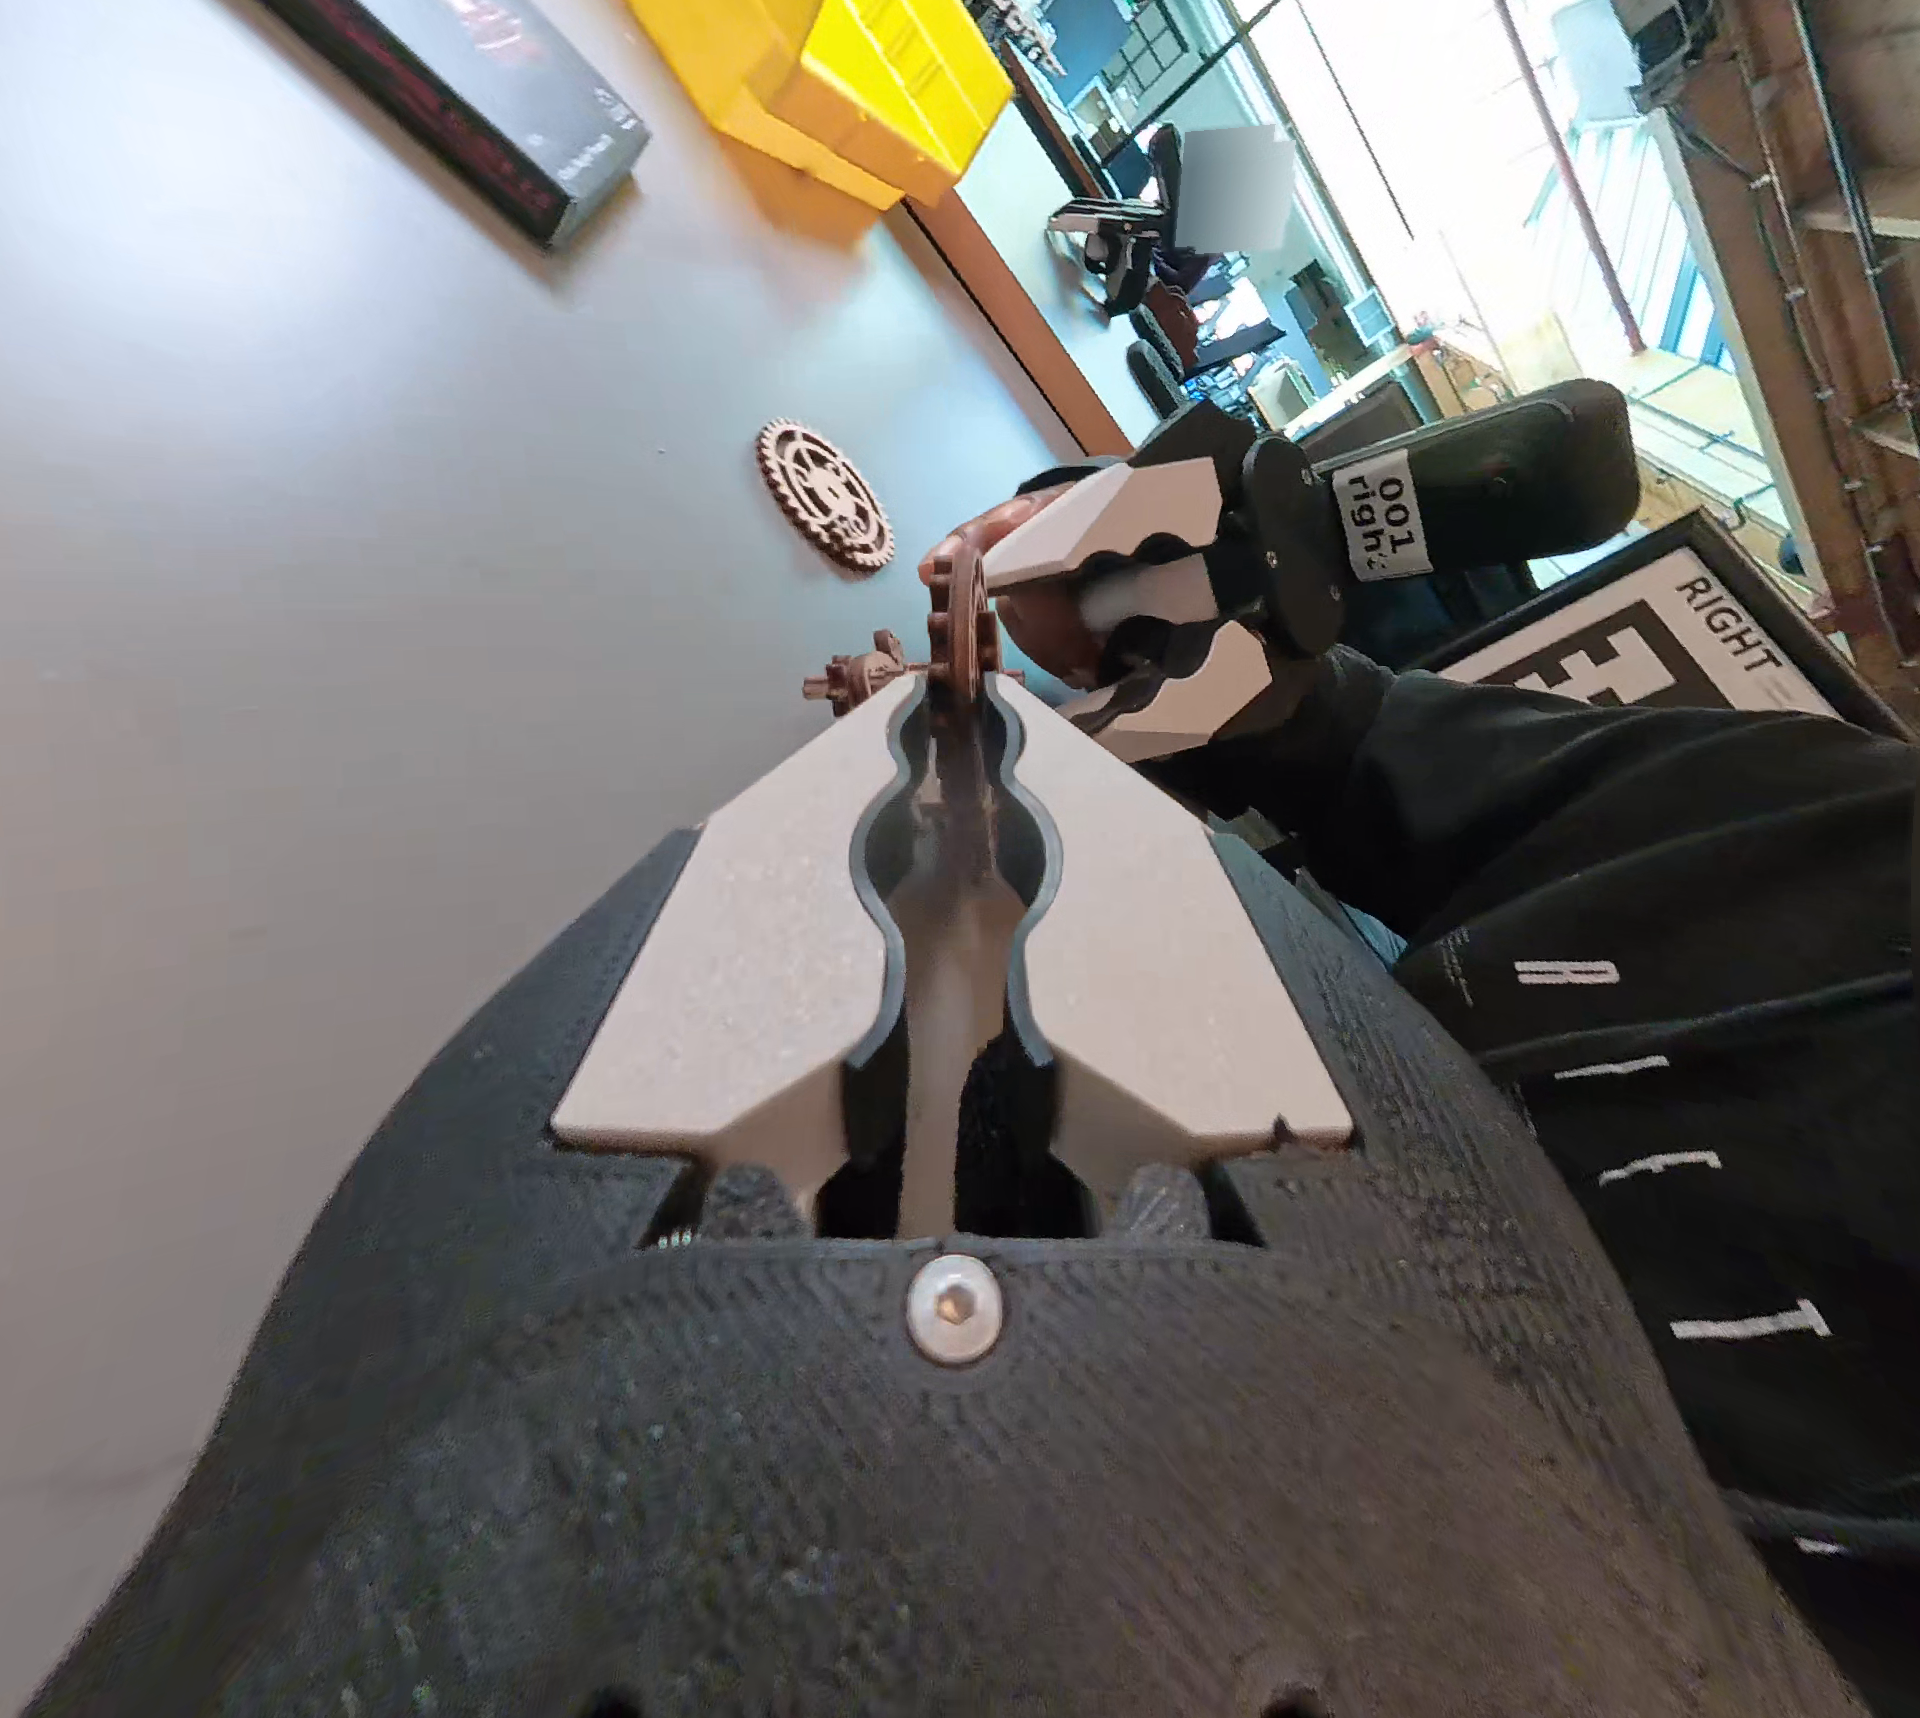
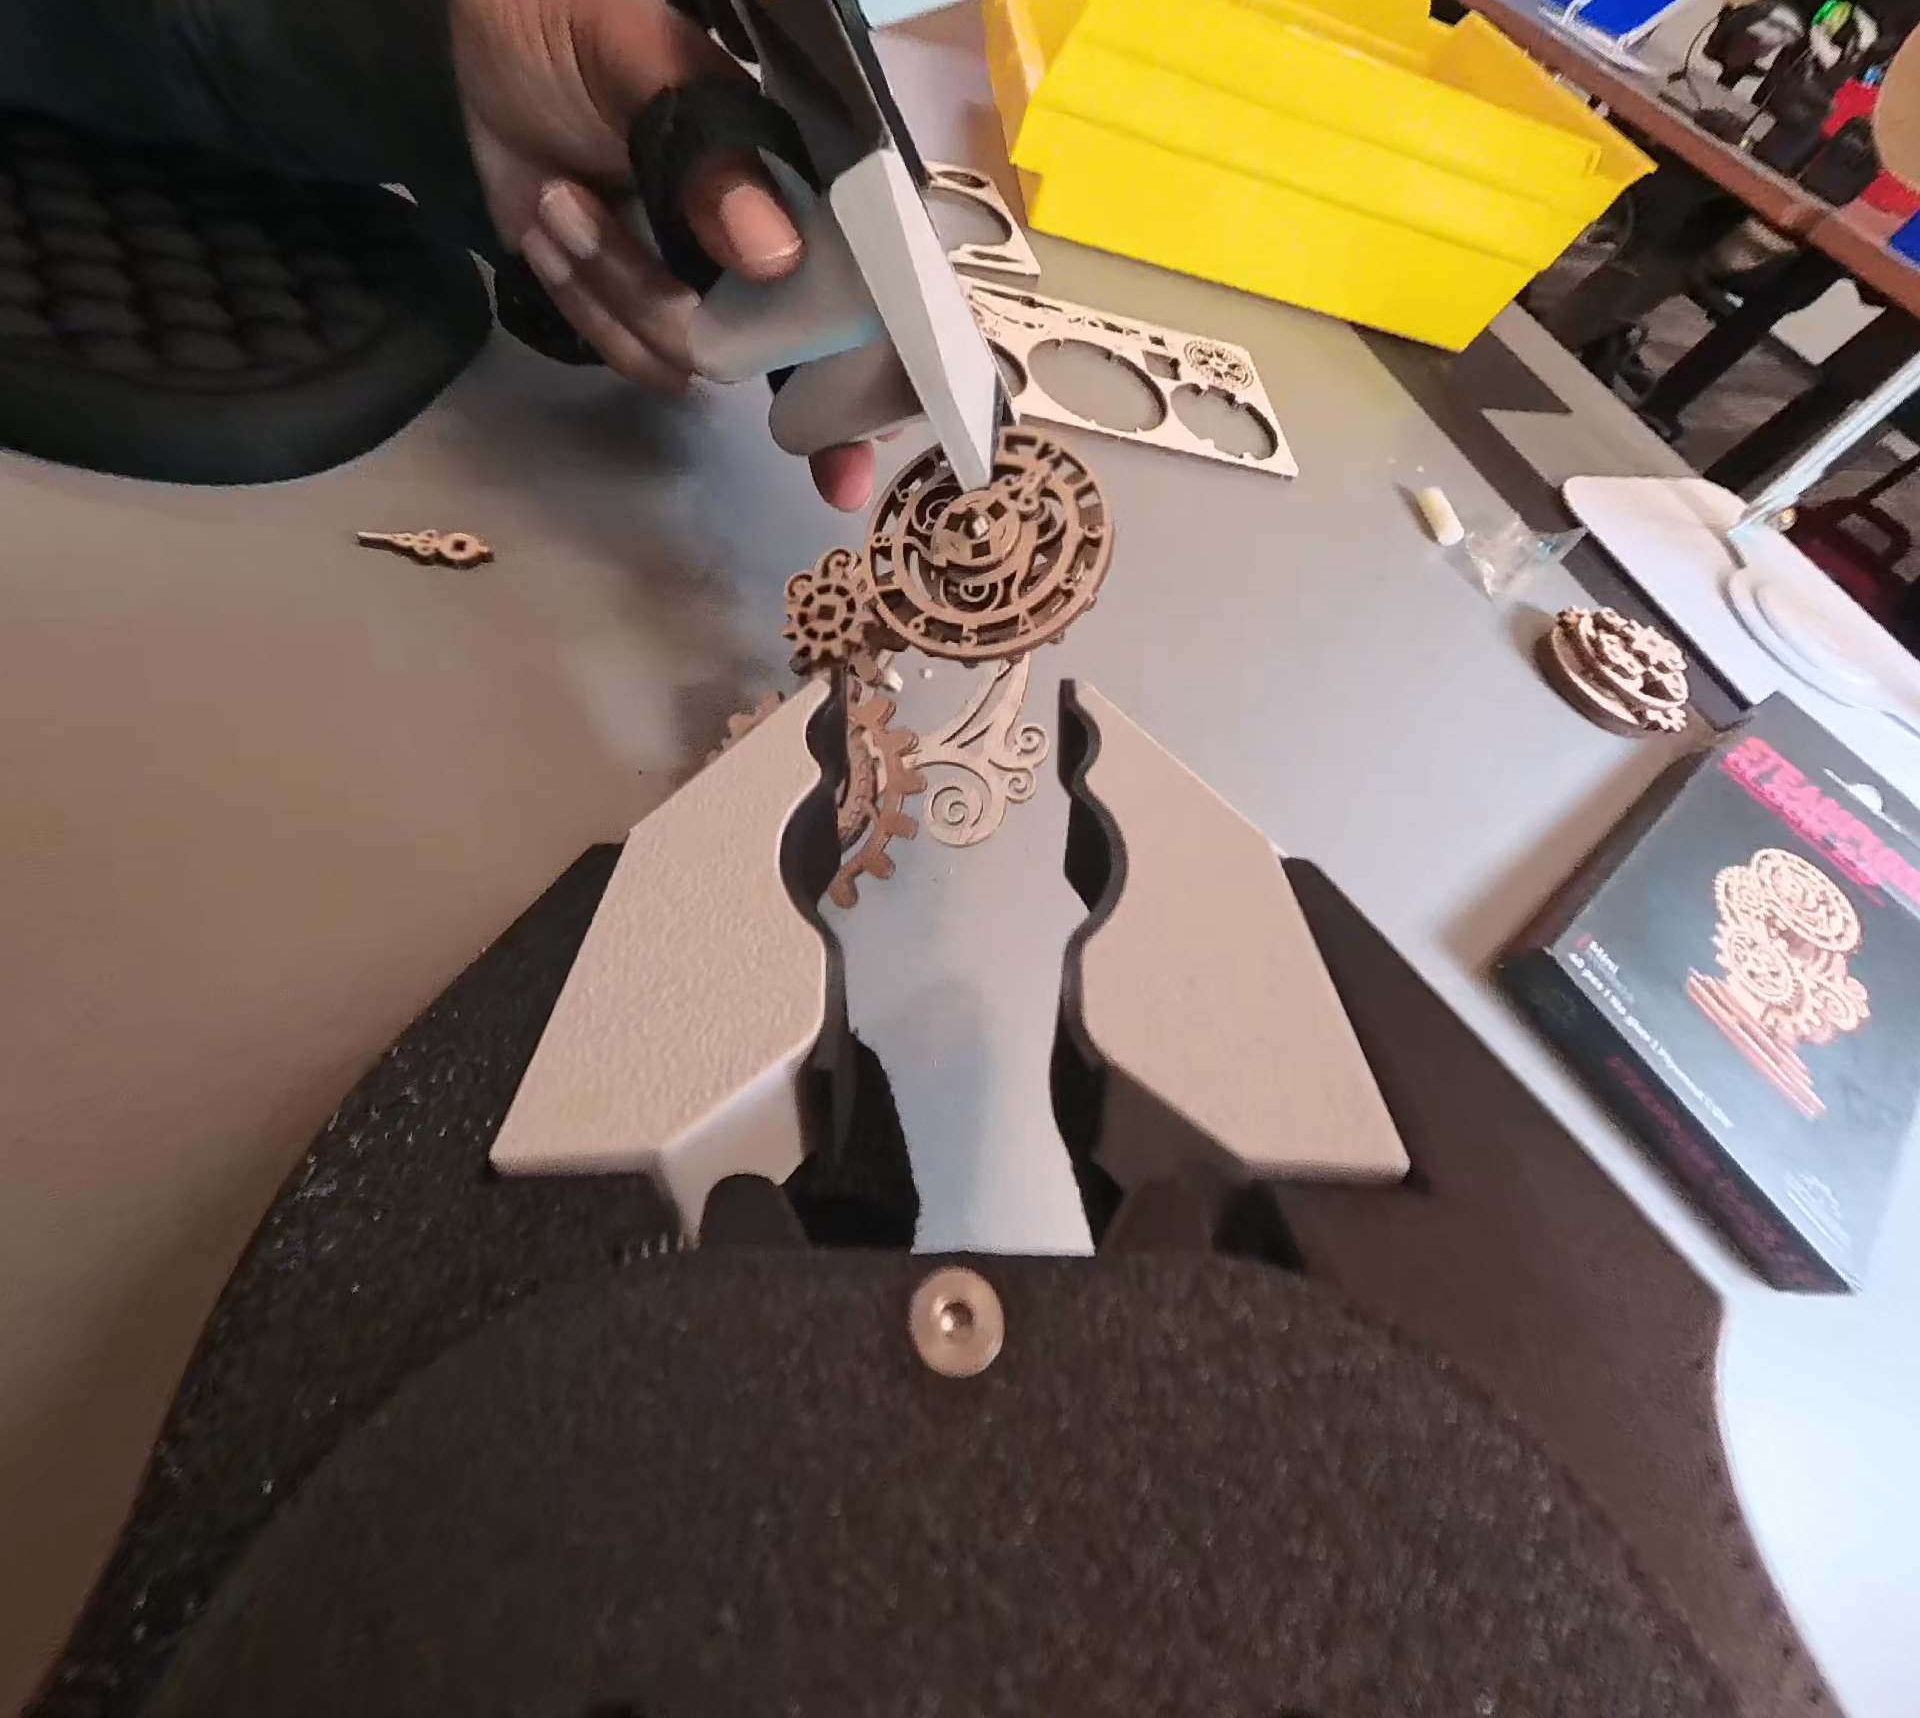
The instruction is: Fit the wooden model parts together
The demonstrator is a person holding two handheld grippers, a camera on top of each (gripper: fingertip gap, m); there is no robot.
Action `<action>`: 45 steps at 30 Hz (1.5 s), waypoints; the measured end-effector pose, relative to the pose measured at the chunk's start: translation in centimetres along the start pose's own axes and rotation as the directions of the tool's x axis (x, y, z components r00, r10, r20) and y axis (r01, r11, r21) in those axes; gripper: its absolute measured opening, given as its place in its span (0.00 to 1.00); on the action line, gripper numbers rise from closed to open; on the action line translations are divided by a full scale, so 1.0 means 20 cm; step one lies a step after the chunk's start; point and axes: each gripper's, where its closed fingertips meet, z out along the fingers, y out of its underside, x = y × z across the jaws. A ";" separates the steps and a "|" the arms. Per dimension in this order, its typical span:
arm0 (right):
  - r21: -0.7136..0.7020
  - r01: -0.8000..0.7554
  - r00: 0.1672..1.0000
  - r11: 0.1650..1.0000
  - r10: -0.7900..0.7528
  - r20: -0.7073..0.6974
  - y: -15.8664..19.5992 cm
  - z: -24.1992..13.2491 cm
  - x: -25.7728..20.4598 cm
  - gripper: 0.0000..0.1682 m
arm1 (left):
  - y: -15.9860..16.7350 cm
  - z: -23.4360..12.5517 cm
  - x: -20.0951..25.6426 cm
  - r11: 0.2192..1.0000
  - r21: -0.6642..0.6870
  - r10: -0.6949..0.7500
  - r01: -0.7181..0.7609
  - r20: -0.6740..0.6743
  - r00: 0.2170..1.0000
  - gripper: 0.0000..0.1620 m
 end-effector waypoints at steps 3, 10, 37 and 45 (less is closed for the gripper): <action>-0.005 -0.028 1.000 1.000 0.028 0.000 0.00 0.00 0.00 0.23 | -0.01 -0.01 -0.05 1.000 0.007 -0.023 0.023 0.035 0.999 0.05; -0.001 -0.032 0.999 0.999 0.032 -0.016 -0.02 -0.01 0.02 0.23 | -0.03 -0.04 -0.12 1.000 0.001 0.027 -0.027 0.135 0.991 0.23; -0.182 -0.186 0.983 0.966 0.181 -0.041 0.10 -0.09 0.00 0.30 | 0.63 -0.26 0.04 0.687 -0.666 0.640 -0.291 0.363 0.677 0.16; -0.312 -0.323 0.944 0.894 0.327 -0.041 0.19 -0.03 0.02 0.32 | 0.54 -0.24 -0.02 0.685 -0.648 0.619 -0.333 0.275 0.736 0.07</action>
